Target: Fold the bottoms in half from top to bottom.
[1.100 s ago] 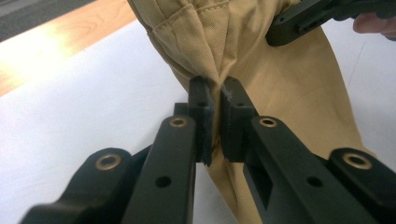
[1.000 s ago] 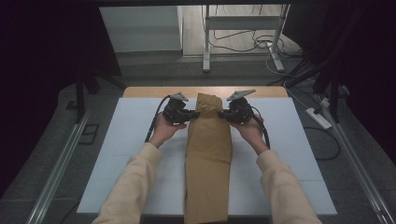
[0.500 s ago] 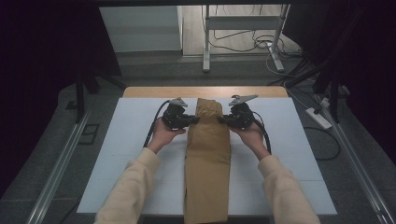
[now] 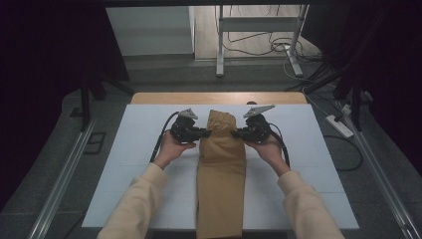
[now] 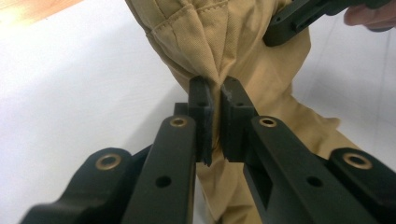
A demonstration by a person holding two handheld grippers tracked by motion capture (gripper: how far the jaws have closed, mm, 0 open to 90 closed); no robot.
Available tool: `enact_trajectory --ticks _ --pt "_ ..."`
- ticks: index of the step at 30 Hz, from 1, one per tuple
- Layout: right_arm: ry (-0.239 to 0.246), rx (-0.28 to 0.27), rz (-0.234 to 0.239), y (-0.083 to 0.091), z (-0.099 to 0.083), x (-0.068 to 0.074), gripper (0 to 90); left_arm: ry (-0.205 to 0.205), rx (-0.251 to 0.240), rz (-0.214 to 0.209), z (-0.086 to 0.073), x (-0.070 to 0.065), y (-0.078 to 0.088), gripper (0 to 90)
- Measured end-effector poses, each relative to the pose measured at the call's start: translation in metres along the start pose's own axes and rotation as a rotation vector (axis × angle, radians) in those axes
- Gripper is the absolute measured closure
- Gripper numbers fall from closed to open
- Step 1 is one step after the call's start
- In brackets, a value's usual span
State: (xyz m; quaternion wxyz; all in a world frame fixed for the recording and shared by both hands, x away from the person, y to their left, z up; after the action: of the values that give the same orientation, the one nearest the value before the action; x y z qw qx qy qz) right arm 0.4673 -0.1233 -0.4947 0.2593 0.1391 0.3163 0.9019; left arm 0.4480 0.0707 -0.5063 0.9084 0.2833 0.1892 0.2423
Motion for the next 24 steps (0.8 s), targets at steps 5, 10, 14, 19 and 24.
enact_trajectory --ticks 5,10,14,19,24 --pt "-0.005 0.007 0.021 0.002 -0.005 0.007 82.7 0.005 0.001 -0.011 -0.005 -0.006 0.002 84.1" --pt "-0.005 0.015 0.038 0.002 -0.011 0.012 82.7 0.0 0.011 -0.016 -0.011 -0.011 0.003 84.1" --pt "-0.005 0.03 0.05 0.001 -0.016 0.015 82.7 0.0 0.021 -0.023 -0.015 -0.014 0.003 84.2" --pt "-0.006 0.04 0.067 0.0 -0.021 0.018 82.8 0.004 0.032 -0.035 -0.02 -0.017 0.002 84.2" --pt "-0.006 0.036 0.077 0.001 -0.025 0.022 82.7 -0.003 0.032 -0.046 -0.025 -0.022 0.004 84.2"
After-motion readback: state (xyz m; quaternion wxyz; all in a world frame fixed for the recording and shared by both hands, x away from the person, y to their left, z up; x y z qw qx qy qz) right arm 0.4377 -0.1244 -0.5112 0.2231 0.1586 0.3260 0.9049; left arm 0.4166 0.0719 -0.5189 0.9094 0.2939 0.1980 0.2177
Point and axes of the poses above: each handheld gripper's, and its own axes: y roughly backward along the jaws, z roughly out of its top, x roughly to its left, the point moved 6 cm from there along -y, roughly forward along the jaws, and after that the axes turned 1 degree about -z, right-handed, at the moved point
